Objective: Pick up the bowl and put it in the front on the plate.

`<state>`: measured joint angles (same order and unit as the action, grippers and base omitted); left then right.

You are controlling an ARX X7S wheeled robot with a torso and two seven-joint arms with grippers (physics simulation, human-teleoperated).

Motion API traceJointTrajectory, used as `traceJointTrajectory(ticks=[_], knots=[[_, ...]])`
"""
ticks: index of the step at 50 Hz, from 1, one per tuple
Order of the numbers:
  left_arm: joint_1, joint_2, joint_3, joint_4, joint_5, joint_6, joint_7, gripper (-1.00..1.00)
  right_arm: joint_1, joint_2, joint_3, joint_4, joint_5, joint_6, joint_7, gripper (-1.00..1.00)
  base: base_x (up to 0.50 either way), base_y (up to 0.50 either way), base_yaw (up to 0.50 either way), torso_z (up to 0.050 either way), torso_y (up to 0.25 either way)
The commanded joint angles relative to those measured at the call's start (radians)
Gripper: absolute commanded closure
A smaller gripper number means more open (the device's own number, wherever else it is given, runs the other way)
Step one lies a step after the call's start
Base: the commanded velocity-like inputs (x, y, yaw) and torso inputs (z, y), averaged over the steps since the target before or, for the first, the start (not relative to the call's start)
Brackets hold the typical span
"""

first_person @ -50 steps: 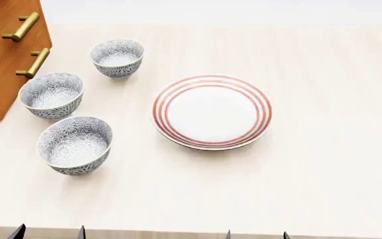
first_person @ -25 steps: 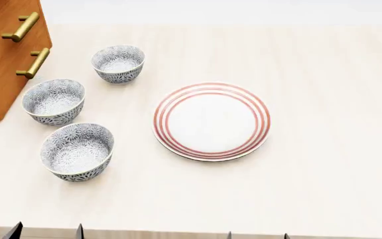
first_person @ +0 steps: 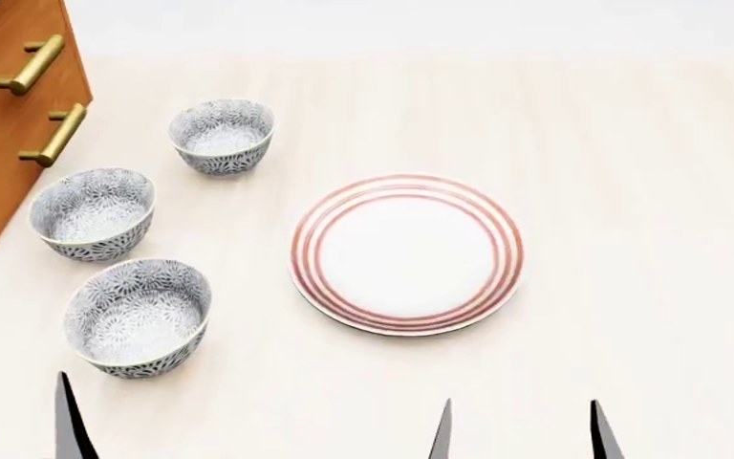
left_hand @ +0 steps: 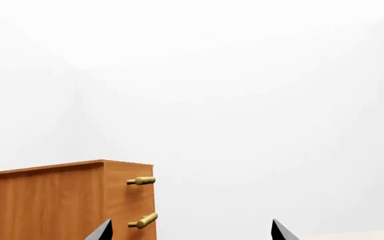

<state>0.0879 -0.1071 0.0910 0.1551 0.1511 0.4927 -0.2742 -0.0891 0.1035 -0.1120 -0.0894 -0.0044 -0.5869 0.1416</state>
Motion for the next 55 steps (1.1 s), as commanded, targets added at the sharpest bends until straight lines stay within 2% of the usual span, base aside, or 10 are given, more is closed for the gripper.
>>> traceJointTrajectory(ticks=[1, 49, 55], knots=[[0.004, -0.004, 0.002, 0.003, 0.042, 0.056, -0.02, -1.0, -0.009, 0.008, -0.007, -0.002, -0.014, -0.089, -0.005, -1.0, 0.5, 0.0, 0.0, 0.0, 0.0], [0.001, -0.044, 0.053, 0.002, 0.045, 0.025, -0.073, -1.0, 0.0, 0.05, -0.057, 0.001, 0.003, -0.052, 0.041, -1.0, 0.5, 0.0, 0.0, 0.0, 0.0], [0.001, -0.049, 0.057, 0.002, 0.043, 0.024, -0.078, -1.0, 0.005, 0.053, -0.061, 0.001, 0.012, -0.045, 0.046, -1.0, 0.13, 0.0, 0.0, 0.0, 0.0]])
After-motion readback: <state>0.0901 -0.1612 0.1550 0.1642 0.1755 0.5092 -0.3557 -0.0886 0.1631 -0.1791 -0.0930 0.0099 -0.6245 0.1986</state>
